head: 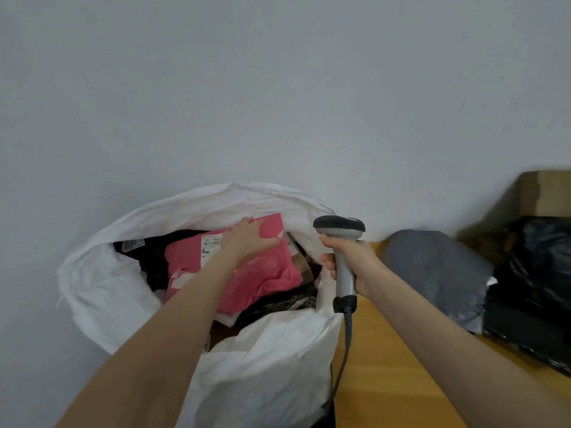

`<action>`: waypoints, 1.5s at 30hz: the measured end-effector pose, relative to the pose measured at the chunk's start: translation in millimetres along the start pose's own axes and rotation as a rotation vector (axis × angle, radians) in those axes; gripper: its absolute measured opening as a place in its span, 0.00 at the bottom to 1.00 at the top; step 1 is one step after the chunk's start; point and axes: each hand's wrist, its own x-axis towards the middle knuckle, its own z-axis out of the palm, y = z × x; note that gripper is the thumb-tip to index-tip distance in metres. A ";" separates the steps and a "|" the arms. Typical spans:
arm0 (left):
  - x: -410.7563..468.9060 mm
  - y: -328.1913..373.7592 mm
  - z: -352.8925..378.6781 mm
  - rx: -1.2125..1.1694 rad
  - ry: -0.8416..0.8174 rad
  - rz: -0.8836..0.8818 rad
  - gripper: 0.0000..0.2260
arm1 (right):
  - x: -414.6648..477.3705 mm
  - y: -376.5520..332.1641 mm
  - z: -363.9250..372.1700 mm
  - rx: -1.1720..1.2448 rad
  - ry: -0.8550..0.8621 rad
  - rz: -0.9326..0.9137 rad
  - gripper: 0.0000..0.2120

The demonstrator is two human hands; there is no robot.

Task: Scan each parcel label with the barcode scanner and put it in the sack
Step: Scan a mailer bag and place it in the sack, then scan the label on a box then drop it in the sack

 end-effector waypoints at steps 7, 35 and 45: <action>-26.1 117.5 5.3 -0.009 0.157 0.186 0.30 | -40.2 -3.3 -81.3 0.051 0.097 -0.029 0.09; -106.2 603.8 202.3 0.045 -0.119 0.582 0.29 | -142.4 -32.9 -568.2 0.254 0.646 -0.089 0.09; -39.2 717.4 237.4 -0.002 -0.188 0.671 0.37 | -97.8 -73.1 -653.3 0.301 0.759 -0.103 0.06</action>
